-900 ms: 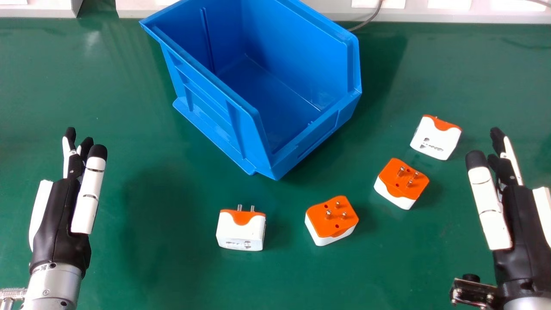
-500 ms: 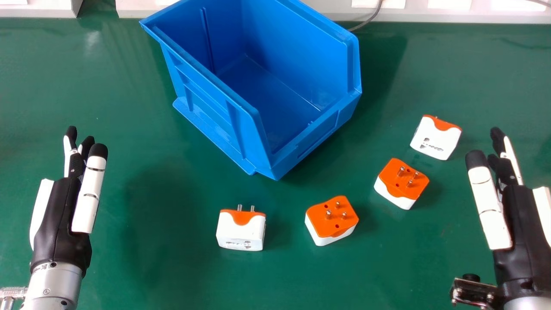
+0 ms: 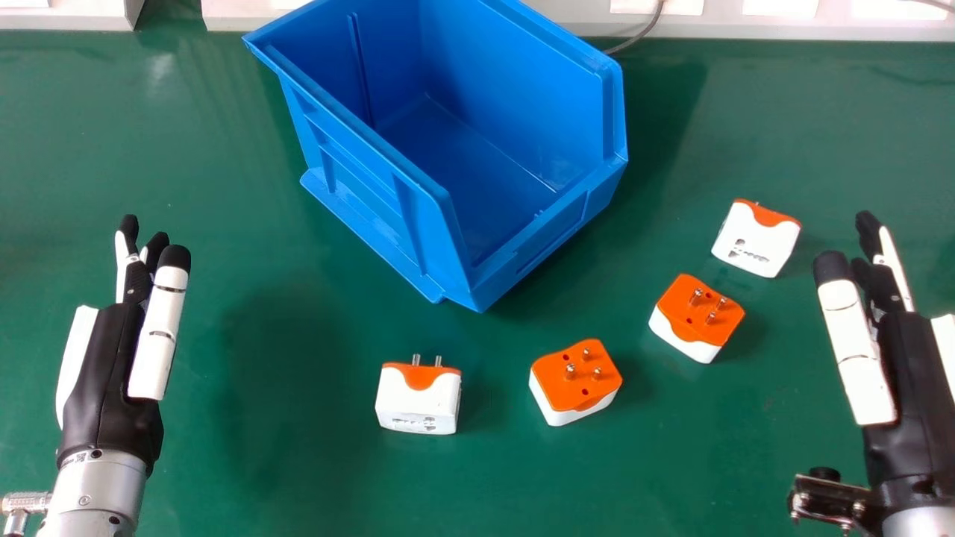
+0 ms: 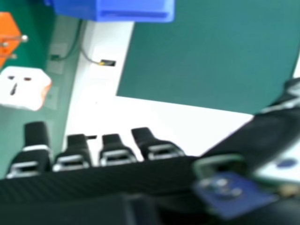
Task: Pick all objects and put in blue box
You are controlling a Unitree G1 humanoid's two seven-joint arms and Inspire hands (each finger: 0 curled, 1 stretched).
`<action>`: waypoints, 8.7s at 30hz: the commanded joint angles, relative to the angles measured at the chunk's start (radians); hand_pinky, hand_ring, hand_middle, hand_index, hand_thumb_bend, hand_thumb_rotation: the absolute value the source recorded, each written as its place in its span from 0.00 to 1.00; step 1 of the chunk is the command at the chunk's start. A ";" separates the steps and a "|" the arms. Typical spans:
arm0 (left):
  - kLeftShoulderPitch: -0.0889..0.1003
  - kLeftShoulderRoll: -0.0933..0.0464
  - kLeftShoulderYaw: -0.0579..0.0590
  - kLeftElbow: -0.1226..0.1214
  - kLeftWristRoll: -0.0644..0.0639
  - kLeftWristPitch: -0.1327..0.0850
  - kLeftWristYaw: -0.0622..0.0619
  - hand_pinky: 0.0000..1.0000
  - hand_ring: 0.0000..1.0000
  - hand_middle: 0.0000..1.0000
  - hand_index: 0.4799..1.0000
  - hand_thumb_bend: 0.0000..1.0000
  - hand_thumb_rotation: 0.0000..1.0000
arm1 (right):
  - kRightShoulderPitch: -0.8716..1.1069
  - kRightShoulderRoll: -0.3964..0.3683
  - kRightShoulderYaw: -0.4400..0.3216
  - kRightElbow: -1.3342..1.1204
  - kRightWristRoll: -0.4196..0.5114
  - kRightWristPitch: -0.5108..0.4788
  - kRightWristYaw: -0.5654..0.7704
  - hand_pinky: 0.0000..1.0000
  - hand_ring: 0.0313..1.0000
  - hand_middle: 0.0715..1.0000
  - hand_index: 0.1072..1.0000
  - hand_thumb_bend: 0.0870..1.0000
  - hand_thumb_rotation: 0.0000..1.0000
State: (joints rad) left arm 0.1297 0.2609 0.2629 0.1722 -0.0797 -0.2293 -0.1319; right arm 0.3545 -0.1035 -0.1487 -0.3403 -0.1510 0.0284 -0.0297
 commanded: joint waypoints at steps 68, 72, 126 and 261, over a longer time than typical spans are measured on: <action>0.014 0.016 0.018 -0.083 -0.012 0.070 -0.038 1.00 1.00 1.00 1.00 0.35 0.96 | -0.915 -0.685 0.464 0.678 -0.643 0.166 0.455 0.82 0.89 0.92 0.89 0.57 0.75; 0.021 0.017 0.020 -0.094 -0.012 0.072 -0.039 1.00 1.00 1.00 1.00 0.34 0.96 | -0.944 -0.679 0.477 0.722 -0.656 0.160 0.450 0.83 0.88 0.92 0.89 0.56 0.74; 0.122 0.018 0.037 -0.193 -0.012 0.064 -0.042 1.00 1.00 1.00 1.00 0.32 0.96 | -1.154 -0.552 0.658 1.111 -0.701 0.096 0.345 0.83 0.89 0.90 0.87 0.52 0.72; 0.281 0.025 0.084 -0.392 -0.049 0.112 -0.074 1.00 1.00 1.00 0.99 0.37 0.94 | -1.133 -0.444 0.734 1.306 -0.738 0.115 -0.078 0.86 0.95 1.00 0.97 0.59 0.54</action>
State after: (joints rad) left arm 0.3956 0.2813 0.3281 -0.1867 -0.1190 -0.0990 -0.2010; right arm -0.7612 -0.5469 0.5850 0.9676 -0.8793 0.1372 -0.1025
